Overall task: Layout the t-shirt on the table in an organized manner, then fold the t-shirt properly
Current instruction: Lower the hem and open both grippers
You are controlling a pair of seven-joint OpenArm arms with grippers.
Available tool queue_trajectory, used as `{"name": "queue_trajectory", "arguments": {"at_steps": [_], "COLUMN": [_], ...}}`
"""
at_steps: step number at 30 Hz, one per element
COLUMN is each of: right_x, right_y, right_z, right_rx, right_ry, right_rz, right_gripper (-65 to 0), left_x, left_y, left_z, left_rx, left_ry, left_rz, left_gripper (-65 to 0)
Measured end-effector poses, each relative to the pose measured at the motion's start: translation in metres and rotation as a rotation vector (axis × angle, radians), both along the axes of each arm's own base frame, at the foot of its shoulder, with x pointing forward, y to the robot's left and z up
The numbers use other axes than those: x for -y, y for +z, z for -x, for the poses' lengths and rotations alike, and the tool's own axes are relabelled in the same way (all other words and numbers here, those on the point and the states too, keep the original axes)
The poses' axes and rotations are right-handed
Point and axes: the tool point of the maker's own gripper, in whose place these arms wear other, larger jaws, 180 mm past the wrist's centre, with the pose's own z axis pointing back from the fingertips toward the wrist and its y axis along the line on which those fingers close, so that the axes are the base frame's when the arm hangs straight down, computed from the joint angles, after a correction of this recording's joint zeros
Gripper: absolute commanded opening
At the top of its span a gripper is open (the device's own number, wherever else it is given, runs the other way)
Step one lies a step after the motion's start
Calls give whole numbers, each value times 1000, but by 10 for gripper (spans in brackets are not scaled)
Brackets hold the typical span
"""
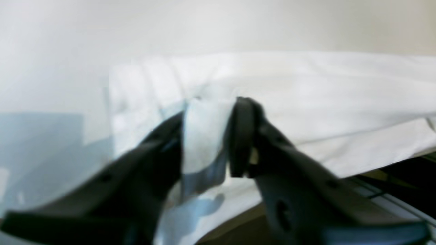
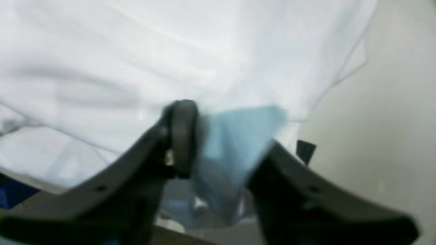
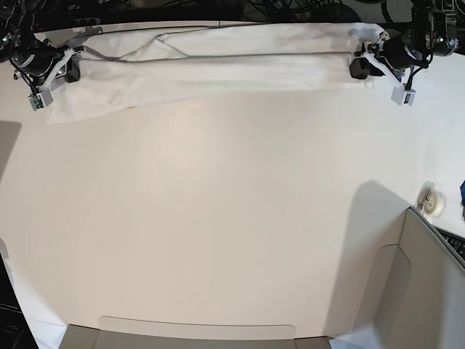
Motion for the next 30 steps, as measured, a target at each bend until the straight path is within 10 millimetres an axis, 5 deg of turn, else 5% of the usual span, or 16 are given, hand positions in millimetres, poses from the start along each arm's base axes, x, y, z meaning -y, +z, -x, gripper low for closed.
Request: {"name": "queue_trajectory", "arguments": {"at_steps": [7,14,19,22,25,30], "right_x": [0,12,11,12,6,-7], "right_y": [6,37,84,85,81,71], "right_z": [-13,-38,-56,-56,-56,-53], "right_rx": [27,140,313,313,309,305], "right_ry": [0,-31,-55,-66,-73,-98], "right_rz": [1,49,83,97,74,20], "right_gripper": [-254,-250,-250,-250,-250,-250], "left_x": [-3,-41,-74,-82,-83,-94], "left_y": [2,25,40,44,34,-11], "left_z": [-1,-7,-9,-9,-1,23], "left_rx": [4,23,59,70,46,-69], "left_ry": [4,68,155,176,218,366], "left_rz": [-7,-77,-128,-141,-111,-28], "left_gripper": [-440,-438,-394,-356,-348,-347]}}
